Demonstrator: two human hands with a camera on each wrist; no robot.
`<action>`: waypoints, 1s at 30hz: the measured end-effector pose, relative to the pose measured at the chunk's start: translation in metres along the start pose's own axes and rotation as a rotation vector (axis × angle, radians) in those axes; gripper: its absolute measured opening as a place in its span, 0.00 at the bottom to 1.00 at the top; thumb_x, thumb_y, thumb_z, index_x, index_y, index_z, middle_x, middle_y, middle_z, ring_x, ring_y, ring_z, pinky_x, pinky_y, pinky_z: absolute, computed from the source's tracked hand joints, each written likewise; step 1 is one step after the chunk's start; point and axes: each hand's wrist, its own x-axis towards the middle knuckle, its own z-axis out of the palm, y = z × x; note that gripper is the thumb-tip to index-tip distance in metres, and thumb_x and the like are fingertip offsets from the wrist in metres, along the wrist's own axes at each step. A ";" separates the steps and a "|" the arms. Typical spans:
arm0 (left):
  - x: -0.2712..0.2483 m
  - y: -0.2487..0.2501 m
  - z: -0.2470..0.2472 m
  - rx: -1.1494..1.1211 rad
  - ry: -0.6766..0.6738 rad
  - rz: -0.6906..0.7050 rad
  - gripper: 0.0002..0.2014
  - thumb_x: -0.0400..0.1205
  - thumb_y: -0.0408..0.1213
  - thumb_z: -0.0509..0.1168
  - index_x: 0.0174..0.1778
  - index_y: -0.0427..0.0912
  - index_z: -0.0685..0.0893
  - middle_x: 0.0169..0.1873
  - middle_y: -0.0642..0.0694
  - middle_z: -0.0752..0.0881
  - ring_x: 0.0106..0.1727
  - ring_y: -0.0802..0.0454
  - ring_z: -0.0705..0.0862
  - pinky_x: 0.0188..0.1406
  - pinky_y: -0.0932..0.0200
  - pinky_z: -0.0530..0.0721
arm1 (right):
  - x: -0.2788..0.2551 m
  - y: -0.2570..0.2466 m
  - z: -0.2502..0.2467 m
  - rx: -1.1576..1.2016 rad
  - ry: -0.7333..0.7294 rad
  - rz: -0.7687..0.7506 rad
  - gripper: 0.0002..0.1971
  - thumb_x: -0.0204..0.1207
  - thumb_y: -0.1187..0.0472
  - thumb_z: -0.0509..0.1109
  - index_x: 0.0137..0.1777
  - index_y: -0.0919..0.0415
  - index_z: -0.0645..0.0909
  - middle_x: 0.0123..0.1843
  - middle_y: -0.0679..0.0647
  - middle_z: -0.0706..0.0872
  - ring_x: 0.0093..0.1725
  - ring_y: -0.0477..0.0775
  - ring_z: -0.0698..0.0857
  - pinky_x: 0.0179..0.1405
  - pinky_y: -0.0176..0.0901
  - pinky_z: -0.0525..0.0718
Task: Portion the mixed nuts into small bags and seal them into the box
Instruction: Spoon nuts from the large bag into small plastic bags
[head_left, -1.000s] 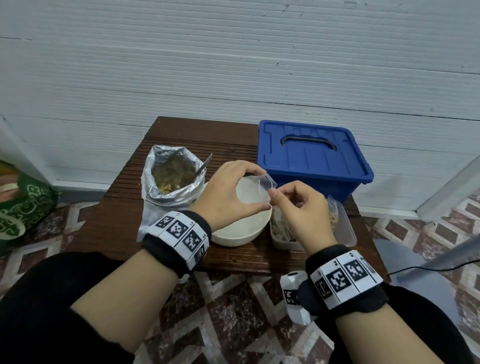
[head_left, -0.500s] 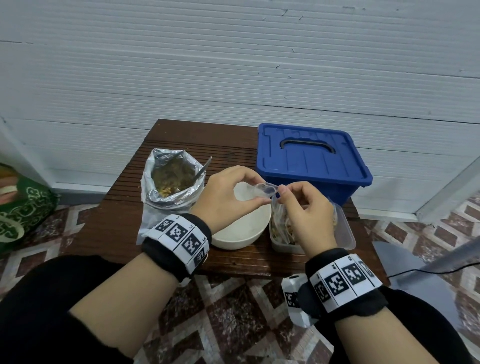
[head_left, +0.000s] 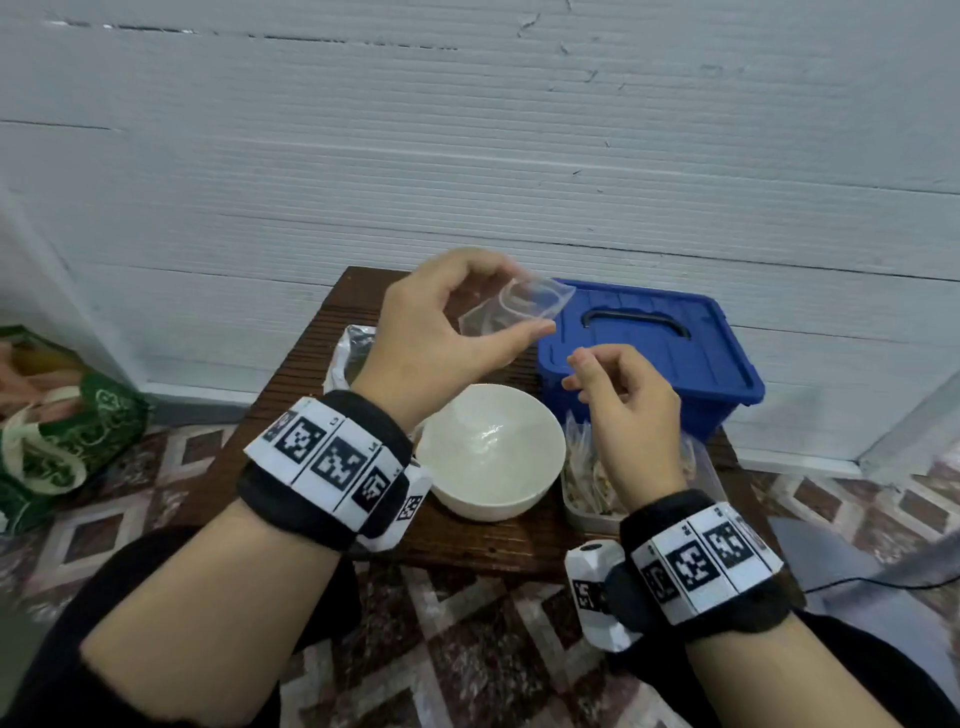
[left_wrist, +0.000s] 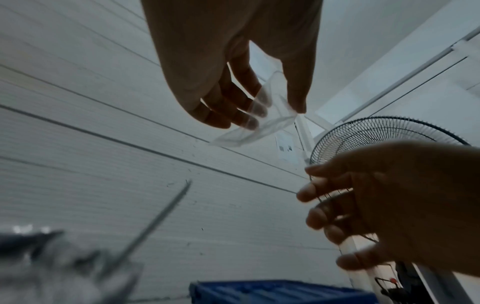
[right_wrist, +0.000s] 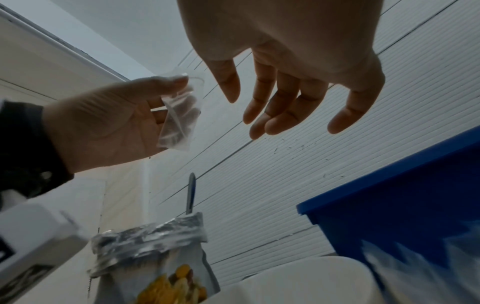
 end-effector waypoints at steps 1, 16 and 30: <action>0.003 0.002 -0.007 0.001 0.019 -0.002 0.17 0.68 0.38 0.81 0.50 0.46 0.85 0.46 0.52 0.89 0.48 0.62 0.87 0.48 0.70 0.80 | 0.000 -0.003 0.005 0.009 -0.010 0.001 0.07 0.80 0.56 0.68 0.40 0.51 0.81 0.37 0.52 0.87 0.41 0.51 0.85 0.43 0.42 0.82; 0.005 -0.056 -0.096 0.370 0.019 -0.281 0.17 0.67 0.41 0.81 0.49 0.51 0.86 0.43 0.62 0.86 0.43 0.77 0.81 0.44 0.84 0.74 | 0.010 -0.019 0.082 -0.231 -0.278 0.115 0.18 0.77 0.43 0.69 0.58 0.53 0.85 0.34 0.39 0.83 0.44 0.39 0.82 0.63 0.57 0.79; -0.011 -0.088 -0.097 0.447 -0.142 -0.323 0.18 0.69 0.45 0.79 0.53 0.52 0.85 0.48 0.59 0.86 0.51 0.65 0.83 0.53 0.68 0.83 | 0.002 -0.008 0.100 -0.435 -0.160 -0.461 0.09 0.78 0.56 0.65 0.47 0.53 0.88 0.39 0.47 0.82 0.42 0.51 0.80 0.47 0.49 0.69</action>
